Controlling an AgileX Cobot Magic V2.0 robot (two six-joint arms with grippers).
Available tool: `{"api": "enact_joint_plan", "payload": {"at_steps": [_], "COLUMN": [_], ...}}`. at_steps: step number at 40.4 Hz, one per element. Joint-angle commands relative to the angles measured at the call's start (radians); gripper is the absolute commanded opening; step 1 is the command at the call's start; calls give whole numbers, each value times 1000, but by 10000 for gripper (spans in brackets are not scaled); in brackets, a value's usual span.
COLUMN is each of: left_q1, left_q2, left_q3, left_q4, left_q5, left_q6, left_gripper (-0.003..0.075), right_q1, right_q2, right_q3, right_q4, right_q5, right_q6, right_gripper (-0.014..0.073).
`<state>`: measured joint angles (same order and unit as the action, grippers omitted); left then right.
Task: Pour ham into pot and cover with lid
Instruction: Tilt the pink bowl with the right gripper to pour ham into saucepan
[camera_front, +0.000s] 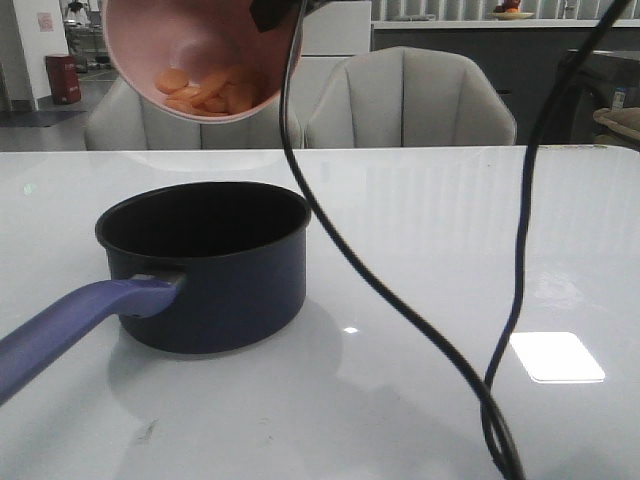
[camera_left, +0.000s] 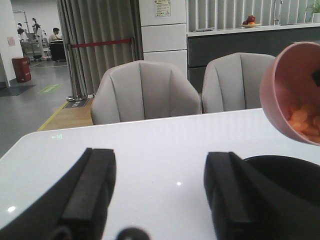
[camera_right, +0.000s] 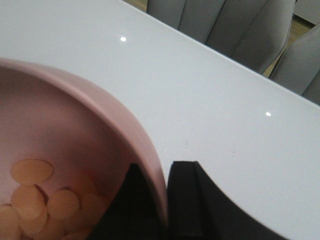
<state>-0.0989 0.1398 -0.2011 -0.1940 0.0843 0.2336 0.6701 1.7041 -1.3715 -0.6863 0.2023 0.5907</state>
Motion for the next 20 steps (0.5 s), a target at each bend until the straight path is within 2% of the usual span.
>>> {"api": "enact_joint_plan", "payload": {"at_steps": [1, 7, 12, 14, 20], "left_q1": [-8, -8, -8, -8, -8], "left_q2": [8, 8, 8, 8, 8], "left_q3": [-27, -27, -27, -27, -27], "left_q4": [-2, -2, -2, -2, -2], "left_q5": [-67, -67, -67, -67, -67], "left_q6": [-3, -3, -3, -3, -3], "left_gripper": [428, 428, 428, 428, 428], "right_q1": [-6, -11, -32, -33, -46], "right_q2": [-49, -49, -49, -49, -49], "right_q3": [-36, -36, -39, -39, -39], "right_q4": [-12, -9, 65, 121, 363], "right_q5": [-37, -24, -35, -46, -70], "right_q6": [19, 19, -36, -117, -481], "right_gripper": [138, 138, 138, 138, 138]}}
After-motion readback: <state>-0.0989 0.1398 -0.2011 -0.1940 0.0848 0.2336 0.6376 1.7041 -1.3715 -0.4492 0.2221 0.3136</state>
